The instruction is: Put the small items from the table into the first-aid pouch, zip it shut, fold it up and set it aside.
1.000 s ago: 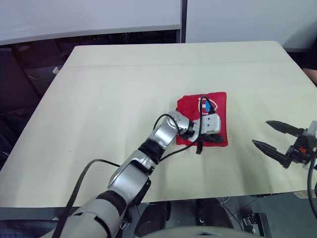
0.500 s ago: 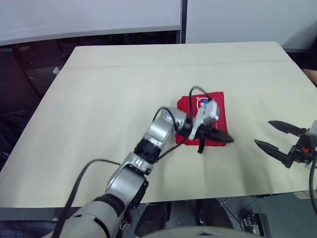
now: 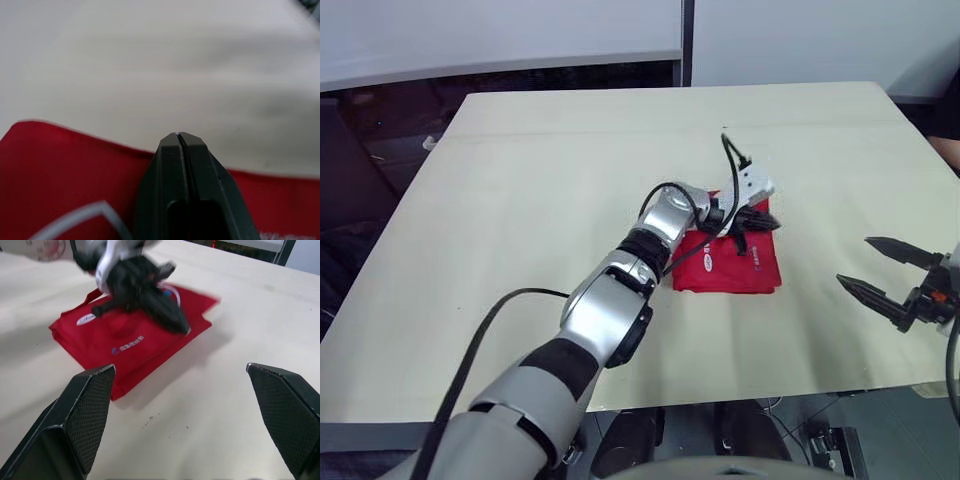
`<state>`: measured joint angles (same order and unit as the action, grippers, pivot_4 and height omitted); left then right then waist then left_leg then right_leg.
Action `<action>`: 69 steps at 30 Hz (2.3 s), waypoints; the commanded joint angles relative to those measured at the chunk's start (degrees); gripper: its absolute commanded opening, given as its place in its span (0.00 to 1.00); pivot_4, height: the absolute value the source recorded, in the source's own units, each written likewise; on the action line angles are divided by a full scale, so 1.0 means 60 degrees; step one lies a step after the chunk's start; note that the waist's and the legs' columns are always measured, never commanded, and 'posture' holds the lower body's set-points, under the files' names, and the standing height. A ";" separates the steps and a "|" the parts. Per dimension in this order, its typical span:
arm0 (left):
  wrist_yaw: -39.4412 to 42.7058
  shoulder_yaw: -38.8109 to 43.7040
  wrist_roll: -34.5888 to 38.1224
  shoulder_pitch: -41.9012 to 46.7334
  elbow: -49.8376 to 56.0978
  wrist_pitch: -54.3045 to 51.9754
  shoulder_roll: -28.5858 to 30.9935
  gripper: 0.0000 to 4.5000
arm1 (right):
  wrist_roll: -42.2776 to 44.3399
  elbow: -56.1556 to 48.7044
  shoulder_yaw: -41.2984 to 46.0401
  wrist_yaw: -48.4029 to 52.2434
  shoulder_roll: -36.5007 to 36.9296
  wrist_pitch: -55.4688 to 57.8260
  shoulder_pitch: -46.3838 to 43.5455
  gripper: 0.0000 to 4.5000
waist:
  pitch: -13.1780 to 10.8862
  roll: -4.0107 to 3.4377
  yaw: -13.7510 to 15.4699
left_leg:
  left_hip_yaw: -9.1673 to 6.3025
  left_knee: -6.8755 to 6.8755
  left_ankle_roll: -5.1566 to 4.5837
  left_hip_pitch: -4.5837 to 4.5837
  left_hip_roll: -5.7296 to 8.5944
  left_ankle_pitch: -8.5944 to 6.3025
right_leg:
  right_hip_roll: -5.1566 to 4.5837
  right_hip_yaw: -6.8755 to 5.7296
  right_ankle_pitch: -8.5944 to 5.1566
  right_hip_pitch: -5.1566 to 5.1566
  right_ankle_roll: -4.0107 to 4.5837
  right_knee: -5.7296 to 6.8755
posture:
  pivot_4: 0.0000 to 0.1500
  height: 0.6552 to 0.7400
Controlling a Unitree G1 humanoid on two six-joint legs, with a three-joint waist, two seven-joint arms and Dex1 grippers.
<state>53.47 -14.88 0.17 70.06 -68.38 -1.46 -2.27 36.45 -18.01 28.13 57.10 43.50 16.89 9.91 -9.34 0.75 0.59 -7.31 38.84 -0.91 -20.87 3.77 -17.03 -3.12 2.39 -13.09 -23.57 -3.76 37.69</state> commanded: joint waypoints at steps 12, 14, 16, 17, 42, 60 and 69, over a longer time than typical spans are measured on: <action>-0.2921 0.2192 0.0169 0.0155 -0.1215 -0.0581 0.0158 0.01 | 0.0124 -0.0235 0.0514 0.0085 0.0094 -0.0179 0.0118 1.00 | 0.0008 -0.0007 -0.0219 | 0.0006 -0.0001 0.0007 0.0014 -0.0003 0.0003 | 0.0000 0.0003 0.0000 0.0002 -0.0004 0.0010 | 1.00 0.96; -0.3053 0.2617 0.0420 0.0278 -0.1161 -0.0519 0.0296 0.01 | 0.0207 -0.0234 0.0488 0.0028 0.0061 -0.0119 0.0005 1.00 | 0.0008 -0.0008 -0.0226 | 0.0009 -0.0006 0.0016 0.0016 -0.0003 0.0008 | 0.0001 0.0005 -0.0001 0.0002 -0.0004 0.0010 | 1.00 0.96; -0.2775 0.3028 0.0723 0.0489 -0.0995 -0.0269 0.0528 0.01 | 0.0421 -0.0281 0.0540 -0.0041 0.0028 0.0054 -0.0075 1.00 | 0.0006 -0.0006 -0.0265 | 0.0010 -0.0007 0.0016 0.0018 -0.0003 0.0008 | 0.0001 0.0006 -0.0001 0.0002 -0.0004 0.0010 | 1.00 0.96; -0.2421 0.3155 0.0821 0.0585 -0.0886 -0.0150 0.0659 0.01 | 0.0475 -0.0298 0.0548 -0.0034 0.0022 0.0099 -0.0081 1.00 | 0.0005 -0.0006 -0.0272 | 0.0017 -0.0015 0.0020 0.0017 -0.0006 0.0010 | 0.0002 0.0013 0.0000 -0.0005 -0.0004 0.0010 | 1.00 0.96; 0.6290 0.2899 0.4478 -0.5252 1.1039 -0.4770 0.7368 0.98 | 0.0261 0.1660 -0.3130 -0.2334 -0.0825 0.3969 -0.4576 1.00 | -0.0006 -0.0011 -0.0372 | 0.0008 -0.0003 0.0050 -0.0146 -0.0016 0.0028 | -0.0041 0.0024 0.0006 -0.0190 0.0011 0.0046 | 1.00 0.96; 0.4413 0.4378 0.6444 -0.6832 1.3604 -0.5910 0.8925 1.00 | -0.0380 0.5090 -0.4828 -0.1308 -0.2217 0.6188 -0.7336 0.52 | -0.0014 -0.0017 -0.0292 | 0.0008 0.0002 0.0048 -0.0156 -0.0014 0.0027 | -0.0009 0.0016 0.0009 -0.0199 0.0016 0.0045 | 1.00 0.96; 0.3937 0.4079 0.6487 -0.6340 1.3273 -0.5613 0.8637 1.00 | -0.0467 0.7390 -0.1753 -0.5028 -0.3484 0.4678 -0.8590 0.01 | -0.0018 -0.0025 -0.0450 | 0.0011 0.0001 0.0055 -0.0158 -0.0012 0.0031 | -0.0009 0.0021 0.0017 -0.0205 0.0027 0.0047 | 1.00 0.96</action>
<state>77.84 8.75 38.42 30.49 11.53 -36.20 49.72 35.02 22.02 10.36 36.11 22.11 50.64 -38.51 -9.45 0.60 -2.11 -7.24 38.84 -0.57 -21.82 3.71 -16.84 -3.18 2.52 -12.98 -24.80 -3.60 37.98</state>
